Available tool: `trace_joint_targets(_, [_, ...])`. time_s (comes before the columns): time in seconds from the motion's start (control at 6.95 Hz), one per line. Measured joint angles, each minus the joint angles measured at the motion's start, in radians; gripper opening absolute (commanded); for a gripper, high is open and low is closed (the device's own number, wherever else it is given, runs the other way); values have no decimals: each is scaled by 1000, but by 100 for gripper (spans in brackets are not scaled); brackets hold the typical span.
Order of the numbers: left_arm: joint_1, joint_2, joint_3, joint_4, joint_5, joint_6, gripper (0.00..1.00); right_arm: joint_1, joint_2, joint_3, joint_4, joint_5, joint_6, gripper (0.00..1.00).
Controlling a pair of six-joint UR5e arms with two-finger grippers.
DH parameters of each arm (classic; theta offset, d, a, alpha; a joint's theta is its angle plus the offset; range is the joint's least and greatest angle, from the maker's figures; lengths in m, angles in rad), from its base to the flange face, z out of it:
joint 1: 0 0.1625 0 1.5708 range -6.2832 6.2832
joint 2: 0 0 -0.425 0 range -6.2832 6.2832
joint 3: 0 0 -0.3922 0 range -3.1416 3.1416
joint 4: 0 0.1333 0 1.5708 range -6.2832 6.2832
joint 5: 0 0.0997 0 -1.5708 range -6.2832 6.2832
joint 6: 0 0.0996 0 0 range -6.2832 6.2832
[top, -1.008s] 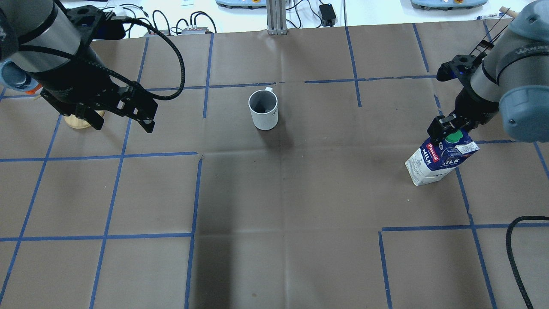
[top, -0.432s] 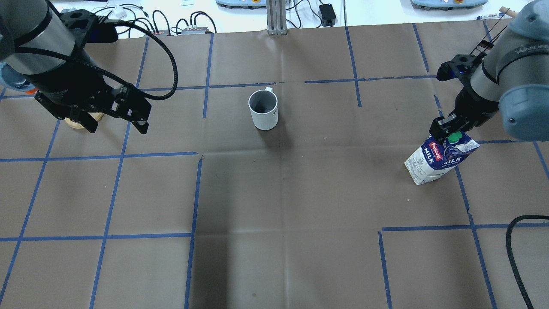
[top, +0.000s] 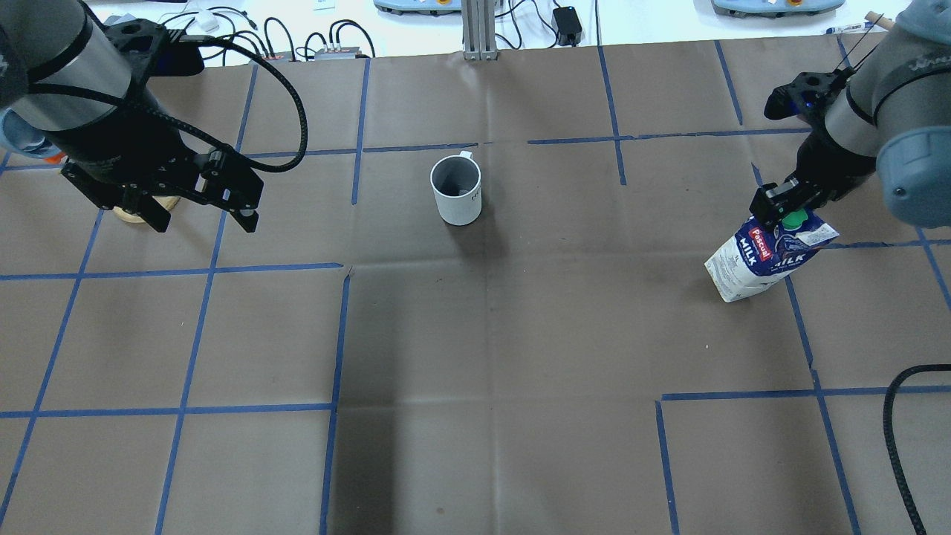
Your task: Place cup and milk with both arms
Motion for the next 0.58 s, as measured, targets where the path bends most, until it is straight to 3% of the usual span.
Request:
trace_joint_targets(0.29, [0,-2,10,1,-3,1,100,7,29,-68,38,4,58,52])
trace_joint_targets(0.58, [0,-1,21,0,-7,4,100,46,117,-231,156,5,157,52])
